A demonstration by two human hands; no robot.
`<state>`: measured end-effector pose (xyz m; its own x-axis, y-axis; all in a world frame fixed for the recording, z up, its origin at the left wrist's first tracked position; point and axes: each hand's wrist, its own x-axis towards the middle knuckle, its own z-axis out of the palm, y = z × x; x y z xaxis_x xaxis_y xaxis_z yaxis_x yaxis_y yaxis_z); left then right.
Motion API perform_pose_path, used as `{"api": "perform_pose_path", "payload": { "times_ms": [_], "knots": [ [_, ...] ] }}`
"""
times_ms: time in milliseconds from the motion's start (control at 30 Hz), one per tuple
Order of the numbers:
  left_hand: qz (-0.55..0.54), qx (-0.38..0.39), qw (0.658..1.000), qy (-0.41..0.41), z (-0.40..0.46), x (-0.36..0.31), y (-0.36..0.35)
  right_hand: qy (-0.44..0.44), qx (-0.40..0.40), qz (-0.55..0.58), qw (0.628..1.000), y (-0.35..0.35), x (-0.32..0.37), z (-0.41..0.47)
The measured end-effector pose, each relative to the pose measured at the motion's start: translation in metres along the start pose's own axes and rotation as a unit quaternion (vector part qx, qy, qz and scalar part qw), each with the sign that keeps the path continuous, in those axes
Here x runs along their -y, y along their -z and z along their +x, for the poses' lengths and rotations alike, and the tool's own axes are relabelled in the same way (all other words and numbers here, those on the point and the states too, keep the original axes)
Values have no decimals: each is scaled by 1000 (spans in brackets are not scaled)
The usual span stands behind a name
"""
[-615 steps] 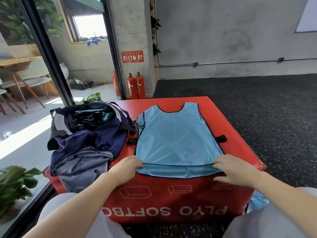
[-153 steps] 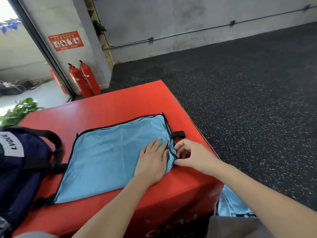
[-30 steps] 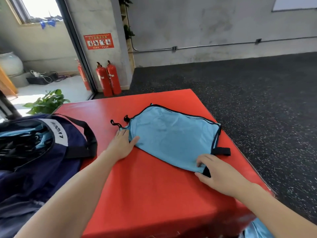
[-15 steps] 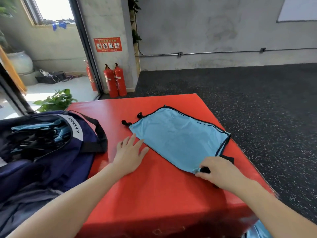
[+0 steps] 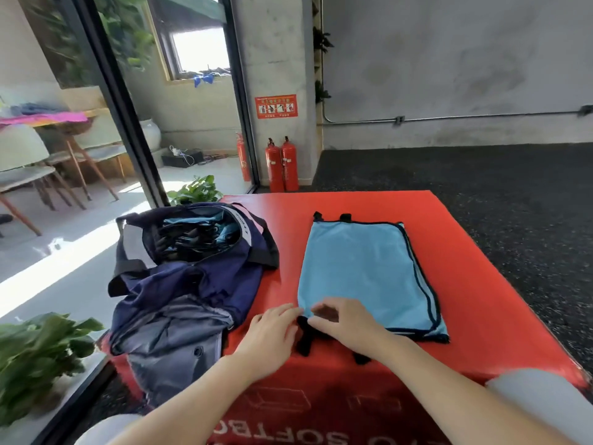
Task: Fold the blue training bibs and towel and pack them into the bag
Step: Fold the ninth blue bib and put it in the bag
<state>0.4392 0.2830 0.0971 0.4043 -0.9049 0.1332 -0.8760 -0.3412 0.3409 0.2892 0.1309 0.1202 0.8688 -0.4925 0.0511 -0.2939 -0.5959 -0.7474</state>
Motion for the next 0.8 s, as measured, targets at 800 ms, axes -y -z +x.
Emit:
{"api": "perform_pose_path", "payload": {
  "times_ms": [800],
  "knots": [
    [-99,43,993,-53,1,6,0,-52,10,-200,978,110,-117,-110]
  ]
}}
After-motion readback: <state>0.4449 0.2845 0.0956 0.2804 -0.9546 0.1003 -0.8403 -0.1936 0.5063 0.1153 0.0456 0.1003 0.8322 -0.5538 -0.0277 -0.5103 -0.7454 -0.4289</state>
